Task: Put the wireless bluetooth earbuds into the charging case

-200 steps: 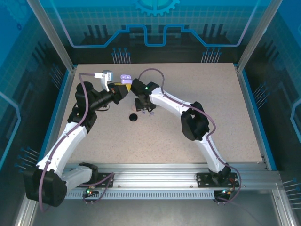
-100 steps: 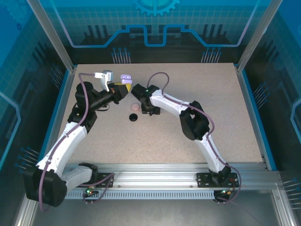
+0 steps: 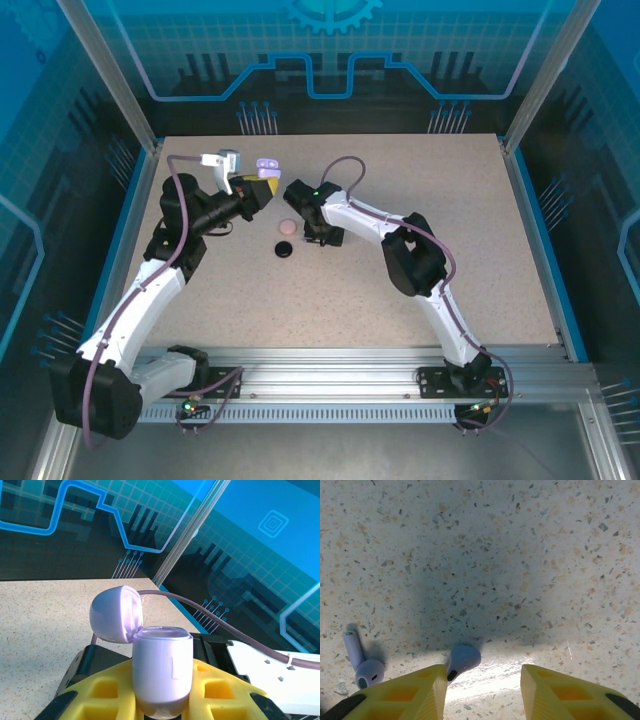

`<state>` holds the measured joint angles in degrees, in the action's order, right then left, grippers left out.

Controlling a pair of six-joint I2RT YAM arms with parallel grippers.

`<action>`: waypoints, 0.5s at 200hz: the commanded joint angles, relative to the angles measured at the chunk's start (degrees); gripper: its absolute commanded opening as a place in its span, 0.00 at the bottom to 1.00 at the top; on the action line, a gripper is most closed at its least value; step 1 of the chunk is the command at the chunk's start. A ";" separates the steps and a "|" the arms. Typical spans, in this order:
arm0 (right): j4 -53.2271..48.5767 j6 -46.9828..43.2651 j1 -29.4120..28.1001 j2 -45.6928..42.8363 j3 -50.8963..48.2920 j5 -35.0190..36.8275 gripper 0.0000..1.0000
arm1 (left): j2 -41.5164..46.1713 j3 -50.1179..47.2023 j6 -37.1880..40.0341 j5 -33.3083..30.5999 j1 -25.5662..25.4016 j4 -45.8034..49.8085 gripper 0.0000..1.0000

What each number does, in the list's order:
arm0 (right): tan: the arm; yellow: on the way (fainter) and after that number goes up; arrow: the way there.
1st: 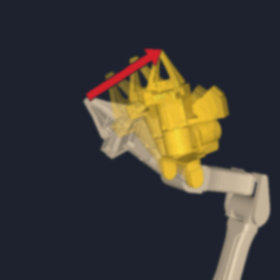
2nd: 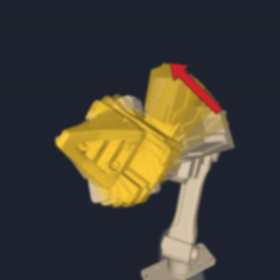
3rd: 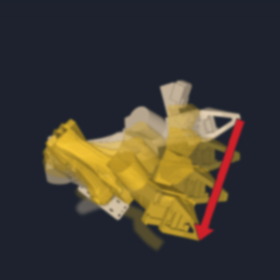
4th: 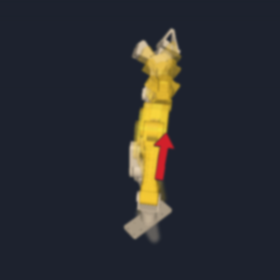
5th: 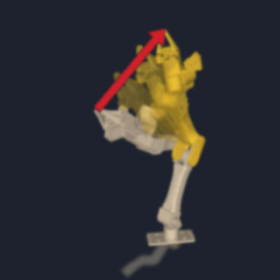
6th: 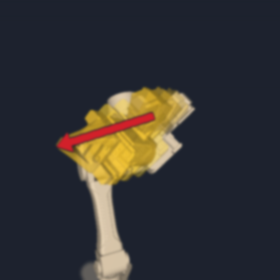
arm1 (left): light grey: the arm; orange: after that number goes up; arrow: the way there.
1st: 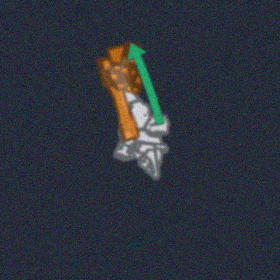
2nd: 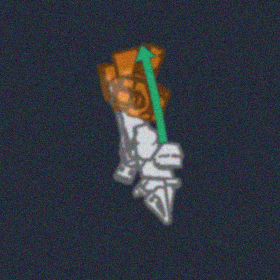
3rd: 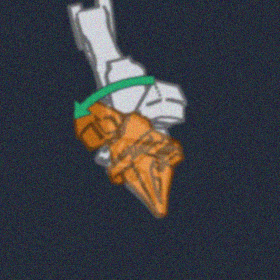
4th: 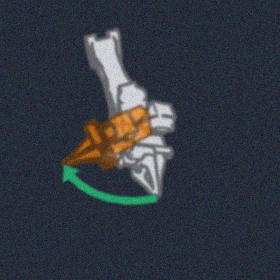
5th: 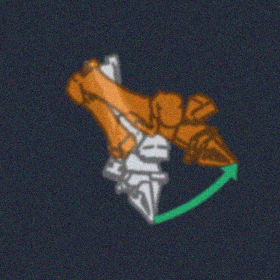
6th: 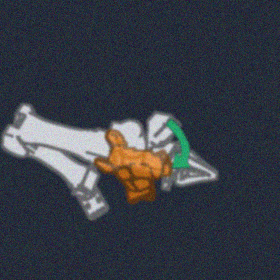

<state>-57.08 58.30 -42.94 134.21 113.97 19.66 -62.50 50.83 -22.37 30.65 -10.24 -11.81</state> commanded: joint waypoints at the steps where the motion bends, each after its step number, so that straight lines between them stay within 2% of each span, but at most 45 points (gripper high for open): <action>1: 0.39 1.25 0.57 1.14 0.02 -1.17 0.42 | 0.62 -0.52 1.18 0.55 -0.11 -0.14 0.00; 100: 0.21 0.68 0.50 2.97 0.55 -2.17 0.33 | 0.81 -0.55 1.16 0.56 -0.13 -0.14 0.00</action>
<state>-56.05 58.50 -42.96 135.37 113.97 17.89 -62.50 50.83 -22.35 30.65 -10.24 -11.84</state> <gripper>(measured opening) 0.339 0.213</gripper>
